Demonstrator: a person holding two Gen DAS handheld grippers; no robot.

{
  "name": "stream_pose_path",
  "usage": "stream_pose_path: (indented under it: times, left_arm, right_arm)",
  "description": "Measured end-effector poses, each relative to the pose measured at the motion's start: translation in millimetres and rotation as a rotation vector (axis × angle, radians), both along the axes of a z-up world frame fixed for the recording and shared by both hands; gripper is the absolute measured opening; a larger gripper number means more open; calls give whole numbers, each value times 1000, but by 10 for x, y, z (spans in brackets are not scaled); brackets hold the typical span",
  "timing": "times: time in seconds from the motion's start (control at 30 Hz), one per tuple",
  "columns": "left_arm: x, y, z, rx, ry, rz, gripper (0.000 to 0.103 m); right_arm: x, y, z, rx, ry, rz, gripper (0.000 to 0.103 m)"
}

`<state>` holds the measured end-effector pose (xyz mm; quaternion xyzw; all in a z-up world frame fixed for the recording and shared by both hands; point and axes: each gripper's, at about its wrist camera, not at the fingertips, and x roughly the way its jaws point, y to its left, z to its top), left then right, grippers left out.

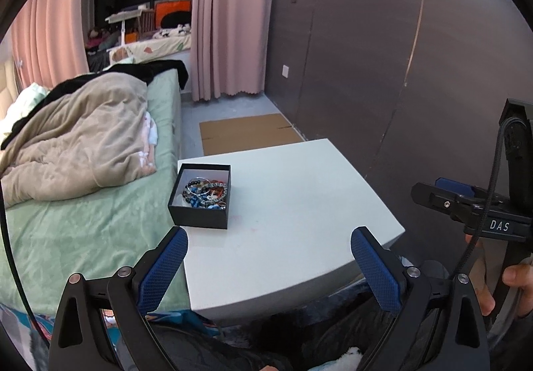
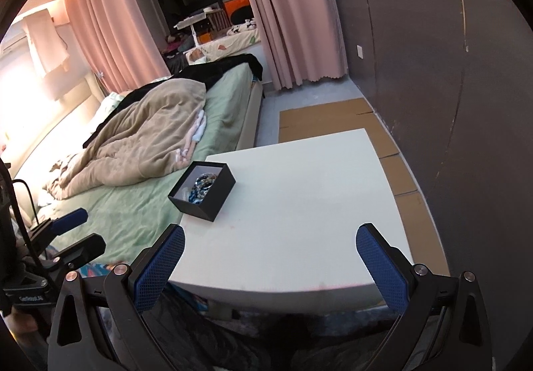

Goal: Organize jewelry

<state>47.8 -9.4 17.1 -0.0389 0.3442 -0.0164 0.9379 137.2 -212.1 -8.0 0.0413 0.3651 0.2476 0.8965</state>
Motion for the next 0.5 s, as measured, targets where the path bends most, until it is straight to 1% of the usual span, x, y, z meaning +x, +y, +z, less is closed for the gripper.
stream_pose_path:
  times: [0.17, 0.3, 0.5]
  left_arm:
    - [-228, -23, 94, -2, -48, 6, 98]
    - [-374, -3, 147, -1, -76, 13, 98]
    - [-507, 82, 205, 3, -107, 41, 98]
  right_arm:
    - [-215, -28, 51, 5, -24, 8, 103]
    - [-396, -69, 143, 13, -69, 14, 103]
    - [-574, -101, 260, 29, -117, 17, 103]
